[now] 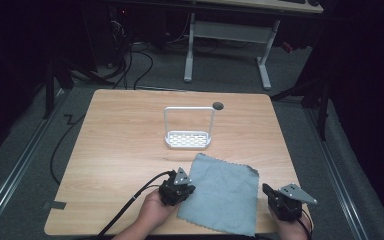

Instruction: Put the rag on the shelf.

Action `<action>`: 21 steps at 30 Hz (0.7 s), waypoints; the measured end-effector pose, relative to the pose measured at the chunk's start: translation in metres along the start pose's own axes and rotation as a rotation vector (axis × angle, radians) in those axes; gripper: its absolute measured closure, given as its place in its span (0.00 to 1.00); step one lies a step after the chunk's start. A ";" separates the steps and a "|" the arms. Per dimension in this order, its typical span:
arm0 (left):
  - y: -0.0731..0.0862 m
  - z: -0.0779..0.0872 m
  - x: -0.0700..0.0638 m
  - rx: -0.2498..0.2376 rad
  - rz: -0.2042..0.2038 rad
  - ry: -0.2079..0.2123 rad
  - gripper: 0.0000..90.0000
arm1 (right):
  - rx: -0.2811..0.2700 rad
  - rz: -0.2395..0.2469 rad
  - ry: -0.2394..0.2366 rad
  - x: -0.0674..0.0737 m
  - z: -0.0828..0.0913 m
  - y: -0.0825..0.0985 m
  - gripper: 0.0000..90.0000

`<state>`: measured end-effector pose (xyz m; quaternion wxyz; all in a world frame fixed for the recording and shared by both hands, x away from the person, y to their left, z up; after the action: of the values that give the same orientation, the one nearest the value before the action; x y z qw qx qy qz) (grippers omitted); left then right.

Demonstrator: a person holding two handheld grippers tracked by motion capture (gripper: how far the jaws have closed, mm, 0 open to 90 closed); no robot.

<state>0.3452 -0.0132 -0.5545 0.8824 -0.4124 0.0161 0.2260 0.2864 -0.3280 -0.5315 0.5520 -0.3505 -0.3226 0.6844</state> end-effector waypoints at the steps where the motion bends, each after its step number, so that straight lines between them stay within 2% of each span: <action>1: 0.000 0.000 0.000 0.000 0.000 0.000 1.00 | 0.000 0.000 0.000 0.000 0.000 0.000 1.00; 2: 0.009 0.009 -0.004 0.002 -0.005 0.003 1.00 | 0.009 0.007 -0.025 0.007 -0.002 -0.001 1.00; 3: 0.009 0.009 -0.004 0.002 -0.005 0.003 1.00 | 0.007 0.018 -0.032 0.010 -0.003 -0.001 1.00; 4: 0.019 0.019 -0.007 0.007 -0.003 0.009 1.00 | 0.008 0.025 -0.048 0.014 -0.004 -0.002 1.00; 5: 0.019 0.019 -0.007 0.007 -0.003 0.009 1.00 | 0.008 0.025 -0.048 0.014 -0.004 -0.002 1.00; 6: 0.029 0.029 -0.010 0.015 0.003 0.011 1.00 | 0.015 0.029 -0.090 0.026 -0.006 -0.003 1.00; 7: 0.033 0.034 -0.010 0.021 0.006 0.010 1.00 | 0.016 0.045 -0.109 0.033 -0.008 -0.005 1.00; 8: 0.038 0.039 -0.011 0.024 0.009 0.007 1.00 | 0.020 0.068 -0.122 0.041 -0.009 -0.006 1.00; 9: 0.038 0.039 -0.011 0.024 0.009 0.007 1.00 | 0.020 0.068 -0.122 0.041 -0.009 -0.006 1.00; 12: 0.052 0.055 -0.010 0.018 0.018 -0.008 1.00 | 0.032 0.114 -0.174 0.065 -0.013 -0.010 1.00; 13: 0.058 0.061 -0.010 0.012 0.035 -0.005 1.00 | 0.035 0.133 -0.185 0.072 -0.014 -0.011 1.00; 14: 0.064 0.067 -0.009 0.002 0.067 0.006 1.00 | 0.045 0.172 -0.202 0.086 -0.021 -0.015 1.00; 15: 0.064 0.067 -0.009 0.002 0.067 0.006 1.00 | 0.045 0.172 -0.202 0.086 -0.021 -0.015 1.00; 16: 0.066 0.071 -0.007 0.004 0.079 0.003 1.00 | 0.054 0.209 -0.194 0.095 -0.028 -0.017 1.00; 17: 0.066 0.071 -0.007 0.004 0.079 0.003 1.00 | 0.054 0.209 -0.194 0.095 -0.028 -0.017 1.00; 19: 0.065 0.076 0.003 -0.039 0.096 -0.009 0.99 | 0.090 0.241 -0.205 0.103 -0.035 -0.013 1.00; 20: 0.065 0.076 0.003 -0.039 0.096 -0.009 0.97 | 0.098 0.258 -0.209 0.106 -0.035 -0.010 1.00; 21: 0.063 0.079 0.008 -0.065 0.108 -0.019 0.97 | 0.098 0.258 -0.209 0.106 -0.035 -0.010 1.00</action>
<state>0.3136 0.0832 -0.5498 0.8552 -0.4371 0.0228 0.2777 0.3062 -0.2204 -0.5552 0.4396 -0.2884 -0.2971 0.7971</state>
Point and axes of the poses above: each handheld gripper's, and its own axes: z roughly backward along the jaws, y roughly out of its underside, x roughly to its left, the point moved 4 cm from there along -z, roughly forward along the jaws, and after that the axes turned 10 degrees about y, right-handed, at the moved point
